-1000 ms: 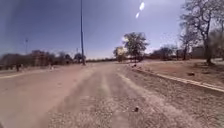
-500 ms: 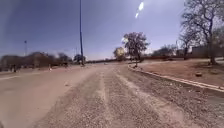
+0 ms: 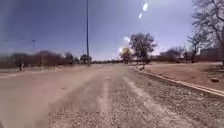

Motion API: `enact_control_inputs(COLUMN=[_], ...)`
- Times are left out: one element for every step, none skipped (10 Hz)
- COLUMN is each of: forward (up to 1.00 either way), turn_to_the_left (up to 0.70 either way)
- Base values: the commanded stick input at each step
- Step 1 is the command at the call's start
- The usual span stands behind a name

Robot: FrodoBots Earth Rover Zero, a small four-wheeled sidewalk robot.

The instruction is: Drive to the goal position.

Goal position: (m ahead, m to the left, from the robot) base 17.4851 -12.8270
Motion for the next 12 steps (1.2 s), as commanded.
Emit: enact_control_inputs(forward=[1.00, 1.00, 1.00, 1.00, 1.00, 1.00, 1.00, 1.00, 1.00, 1.00, 1.00, 1.00], turn_to_the_left=[0.00, 0.00, 0.00, 0.00, 0.00, 0.00, 0.00, -0.11, -0.27, -0.27, -0.27, -0.23])
